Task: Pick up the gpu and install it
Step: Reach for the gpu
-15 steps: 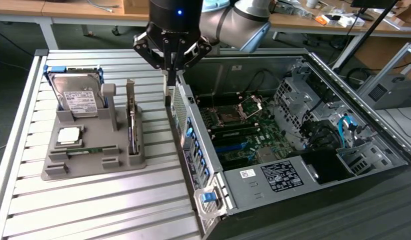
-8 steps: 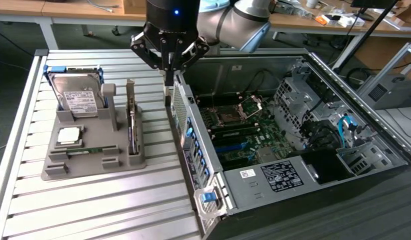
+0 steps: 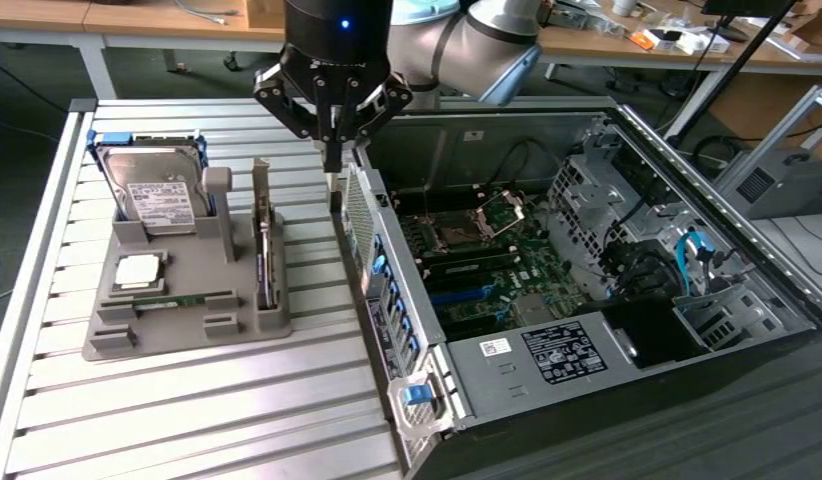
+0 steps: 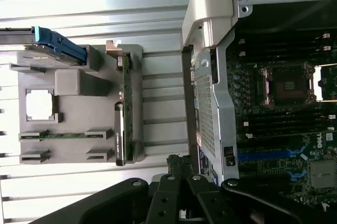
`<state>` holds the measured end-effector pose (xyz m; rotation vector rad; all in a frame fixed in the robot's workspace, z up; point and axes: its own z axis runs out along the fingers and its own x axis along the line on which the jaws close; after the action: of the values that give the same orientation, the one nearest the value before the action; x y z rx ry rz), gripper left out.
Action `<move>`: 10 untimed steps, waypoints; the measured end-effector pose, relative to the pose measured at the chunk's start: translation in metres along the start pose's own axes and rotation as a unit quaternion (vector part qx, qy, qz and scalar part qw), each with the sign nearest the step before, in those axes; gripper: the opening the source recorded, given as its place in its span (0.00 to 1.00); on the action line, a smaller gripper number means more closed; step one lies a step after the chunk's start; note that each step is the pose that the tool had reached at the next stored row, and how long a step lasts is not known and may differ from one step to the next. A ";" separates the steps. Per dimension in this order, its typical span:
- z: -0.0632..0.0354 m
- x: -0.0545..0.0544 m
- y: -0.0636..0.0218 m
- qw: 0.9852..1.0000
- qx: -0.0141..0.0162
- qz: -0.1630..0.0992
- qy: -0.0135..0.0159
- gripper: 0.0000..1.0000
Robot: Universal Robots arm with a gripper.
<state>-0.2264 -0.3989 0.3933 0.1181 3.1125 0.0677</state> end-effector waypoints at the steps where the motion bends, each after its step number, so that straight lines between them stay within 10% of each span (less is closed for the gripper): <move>1: 0.0000 0.000 0.0000 1.000 0.000 0.000 0.000 0.11; 10: -0.0001 0.004 -0.0003 1.000 0.000 0.000 0.000 0.11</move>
<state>-0.2310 -0.3989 0.3933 0.1180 3.1125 0.0676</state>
